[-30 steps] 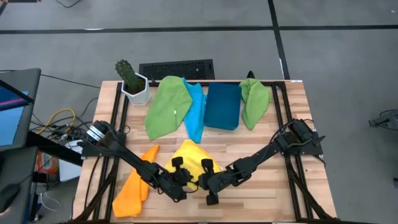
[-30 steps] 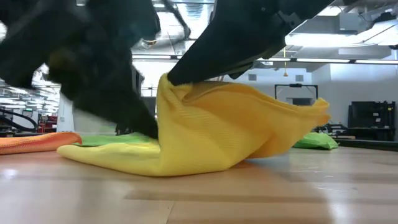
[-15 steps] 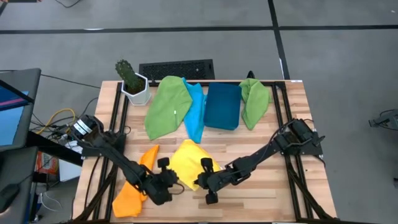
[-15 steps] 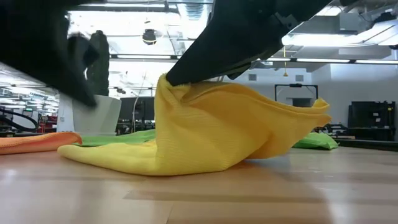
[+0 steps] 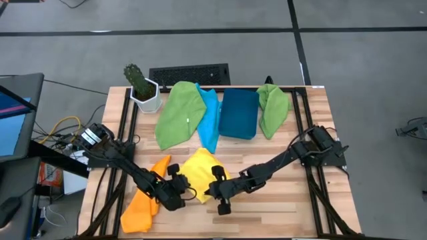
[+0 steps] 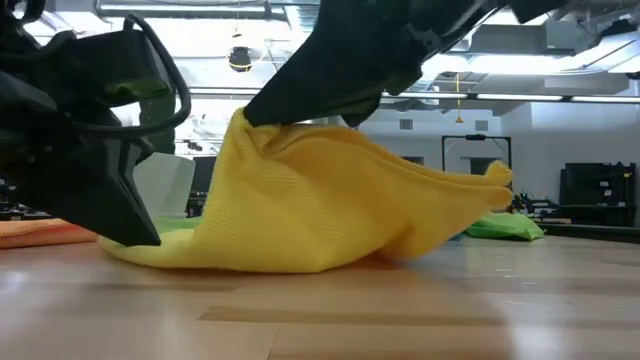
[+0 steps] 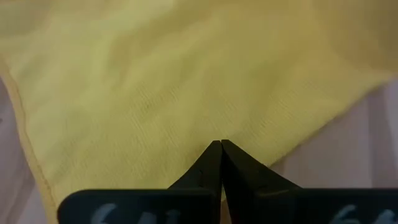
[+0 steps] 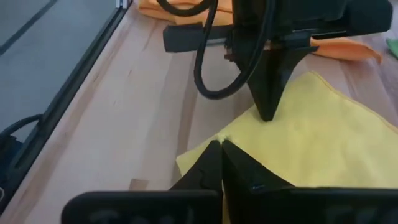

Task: Fold microfiber towels
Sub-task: Fold the yellow towel

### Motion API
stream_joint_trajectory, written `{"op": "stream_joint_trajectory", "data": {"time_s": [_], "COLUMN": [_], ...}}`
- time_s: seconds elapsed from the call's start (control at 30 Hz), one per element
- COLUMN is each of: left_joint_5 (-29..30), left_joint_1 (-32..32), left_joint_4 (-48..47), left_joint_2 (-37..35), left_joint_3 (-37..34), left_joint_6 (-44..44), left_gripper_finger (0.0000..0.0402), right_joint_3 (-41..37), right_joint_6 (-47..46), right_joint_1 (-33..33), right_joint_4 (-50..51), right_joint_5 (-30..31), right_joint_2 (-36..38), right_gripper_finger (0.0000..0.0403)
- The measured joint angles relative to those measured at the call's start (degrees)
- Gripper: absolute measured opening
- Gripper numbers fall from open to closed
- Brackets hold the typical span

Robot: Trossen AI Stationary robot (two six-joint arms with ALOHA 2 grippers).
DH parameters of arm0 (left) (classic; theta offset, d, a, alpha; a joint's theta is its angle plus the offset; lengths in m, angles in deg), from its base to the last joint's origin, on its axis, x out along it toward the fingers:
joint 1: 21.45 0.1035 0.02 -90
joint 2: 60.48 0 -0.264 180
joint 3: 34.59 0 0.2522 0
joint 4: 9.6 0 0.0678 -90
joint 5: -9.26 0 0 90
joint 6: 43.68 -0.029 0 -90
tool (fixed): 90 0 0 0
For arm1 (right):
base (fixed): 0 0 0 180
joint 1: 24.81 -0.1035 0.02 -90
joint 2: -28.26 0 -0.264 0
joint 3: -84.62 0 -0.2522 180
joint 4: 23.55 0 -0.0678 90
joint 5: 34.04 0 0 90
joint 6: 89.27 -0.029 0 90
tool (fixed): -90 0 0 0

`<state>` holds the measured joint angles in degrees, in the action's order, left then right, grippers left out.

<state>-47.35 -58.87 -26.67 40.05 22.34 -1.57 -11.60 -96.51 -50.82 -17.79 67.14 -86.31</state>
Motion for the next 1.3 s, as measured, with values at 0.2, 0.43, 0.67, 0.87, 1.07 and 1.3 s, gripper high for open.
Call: {"op": "stream_joint_trajectory", "data": {"time_s": [0.2,0.43,0.67,0.87,1.07,1.3], "left_joint_5": [1.06,1.03,0.99,1.42,2.53,3.27], "left_joint_1": [1.56,3.55,3.84,3.84,4.09,4.94], "left_joint_4": [0.56,2.58,3.40,3.90,4.12,4.35], "left_joint_2": [0.00,0.00,0.00,0.00,0.00,0.00], "left_joint_3": [-0.37,-0.40,-0.40,-0.40,-0.40,-0.40], "left_joint_6": [-2.12,-4.62,-5.65,-5.65,-6.75,-7.61], "left_gripper_finger": [0.0000,0.0000,0.0000,0.0000,0.0000,0.0000], "right_joint_3": [1.21,4.43,6.54,6.42,6.45,6.40], "right_joint_6": [-0.48,0.20,0.24,1.73,1.46,1.72], "right_joint_1": [0.70,0.70,1.69,3.23,3.93,5.16], "right_joint_4": [-4.57,-2.46,-1.51,-2.47,-3.92,-4.87], "right_joint_5": [-4.72,-5.92,-6.01,-7.69,-8.89,-9.86], "right_joint_2": [-3.87,-6.88,-8.54,-8.63,-9.51,-9.51], "right_gripper_finger": [0.0023,0.0022,0.0026,0.0022,0.0025,0.0027]}}
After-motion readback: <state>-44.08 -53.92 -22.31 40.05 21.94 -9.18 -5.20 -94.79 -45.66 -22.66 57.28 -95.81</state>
